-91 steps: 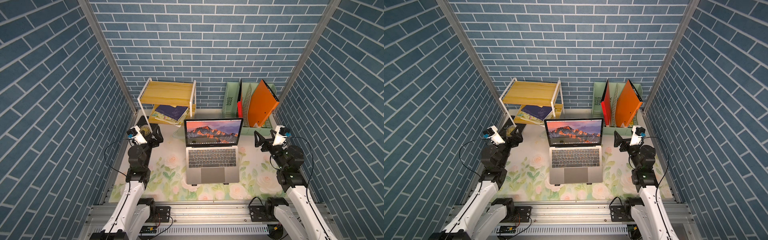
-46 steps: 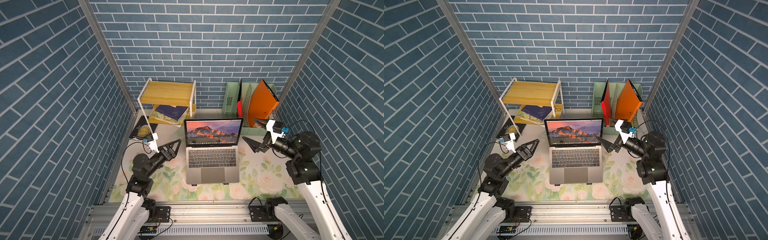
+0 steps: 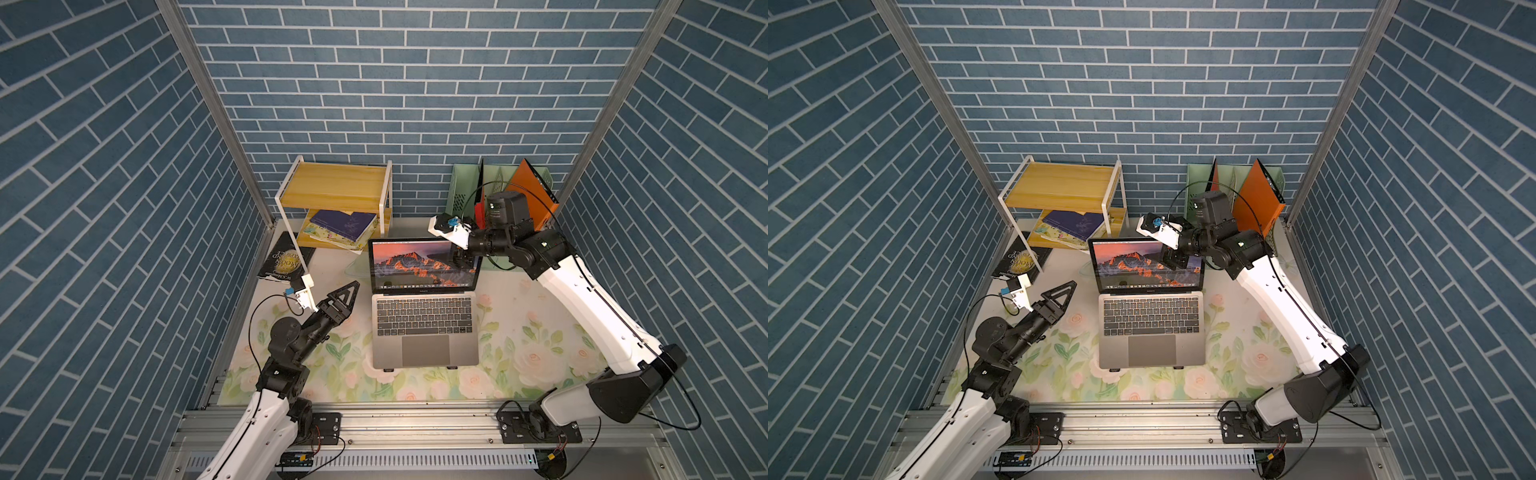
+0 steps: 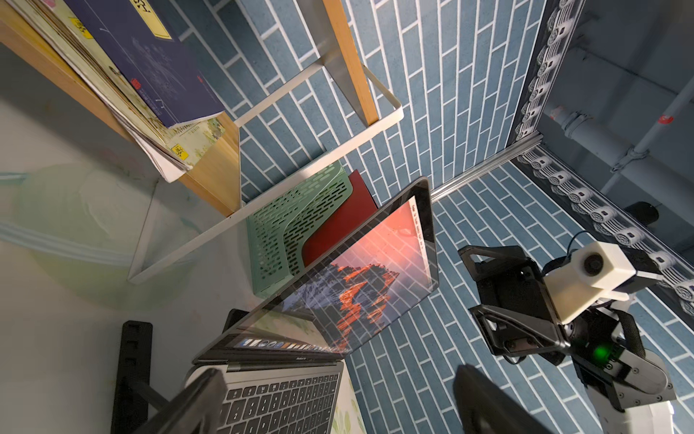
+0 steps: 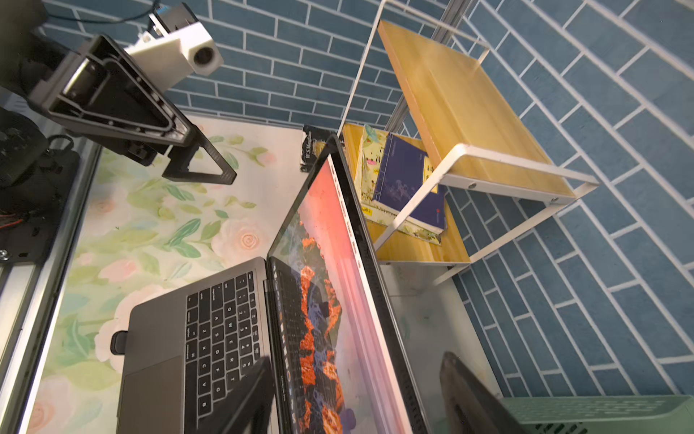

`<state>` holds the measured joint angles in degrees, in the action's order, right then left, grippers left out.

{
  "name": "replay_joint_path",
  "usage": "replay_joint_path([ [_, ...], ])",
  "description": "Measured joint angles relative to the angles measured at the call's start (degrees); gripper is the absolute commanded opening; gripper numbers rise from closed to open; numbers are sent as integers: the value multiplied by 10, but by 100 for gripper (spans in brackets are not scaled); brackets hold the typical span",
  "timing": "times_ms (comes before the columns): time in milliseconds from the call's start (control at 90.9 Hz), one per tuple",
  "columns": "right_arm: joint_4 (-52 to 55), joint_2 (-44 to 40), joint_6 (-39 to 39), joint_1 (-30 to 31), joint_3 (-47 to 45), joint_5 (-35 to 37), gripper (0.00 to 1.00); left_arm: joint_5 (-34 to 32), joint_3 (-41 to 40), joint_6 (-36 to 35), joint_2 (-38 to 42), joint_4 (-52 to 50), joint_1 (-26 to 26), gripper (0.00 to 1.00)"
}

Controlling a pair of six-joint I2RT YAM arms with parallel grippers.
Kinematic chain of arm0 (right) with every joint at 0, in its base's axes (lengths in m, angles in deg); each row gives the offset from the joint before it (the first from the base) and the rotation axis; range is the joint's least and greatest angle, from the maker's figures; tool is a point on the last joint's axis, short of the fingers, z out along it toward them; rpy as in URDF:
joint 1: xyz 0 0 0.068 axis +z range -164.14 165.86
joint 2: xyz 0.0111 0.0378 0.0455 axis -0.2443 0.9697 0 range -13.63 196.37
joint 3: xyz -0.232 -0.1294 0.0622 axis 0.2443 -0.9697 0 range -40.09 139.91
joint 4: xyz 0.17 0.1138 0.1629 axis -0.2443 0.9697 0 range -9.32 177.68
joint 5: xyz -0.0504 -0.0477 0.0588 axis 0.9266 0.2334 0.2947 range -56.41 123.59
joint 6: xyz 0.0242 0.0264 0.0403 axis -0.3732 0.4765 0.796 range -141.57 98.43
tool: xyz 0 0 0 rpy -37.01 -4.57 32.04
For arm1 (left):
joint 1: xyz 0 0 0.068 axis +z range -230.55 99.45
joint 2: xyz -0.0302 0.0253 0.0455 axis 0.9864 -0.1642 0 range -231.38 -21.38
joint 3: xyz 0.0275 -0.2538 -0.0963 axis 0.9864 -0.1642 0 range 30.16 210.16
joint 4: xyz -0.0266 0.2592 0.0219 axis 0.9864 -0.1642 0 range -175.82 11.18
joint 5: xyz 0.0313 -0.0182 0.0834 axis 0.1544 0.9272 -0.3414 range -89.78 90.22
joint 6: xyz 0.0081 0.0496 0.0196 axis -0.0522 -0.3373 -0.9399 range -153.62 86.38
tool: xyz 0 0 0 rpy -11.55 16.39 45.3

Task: Close the laptop lid and set it aside
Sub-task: Close the lid of the laptop.

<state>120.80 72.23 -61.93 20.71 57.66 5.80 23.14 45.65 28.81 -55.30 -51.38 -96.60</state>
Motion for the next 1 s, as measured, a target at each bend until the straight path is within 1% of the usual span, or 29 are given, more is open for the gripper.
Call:
replay_joint_path([
  [143, 38, 30, -11, 16, 46, 46, 63, -4, 0, 2, -2, 7, 0, 100],
  [363, 62, 60, -17, 30, 86, 87, 61, -6, 0, 2, 4, 6, 0, 100],
  [682, 81, 87, -23, 40, 92, 113, 54, -6, 23, 3, 5, -2, 0, 99],
  [858, 83, 87, -36, 44, 91, 116, 51, -6, 31, 3, 9, -7, 0, 99],
  [1001, 75, 70, -48, 48, 68, 115, 48, -7, 42, 4, 9, -11, 0, 99],
])
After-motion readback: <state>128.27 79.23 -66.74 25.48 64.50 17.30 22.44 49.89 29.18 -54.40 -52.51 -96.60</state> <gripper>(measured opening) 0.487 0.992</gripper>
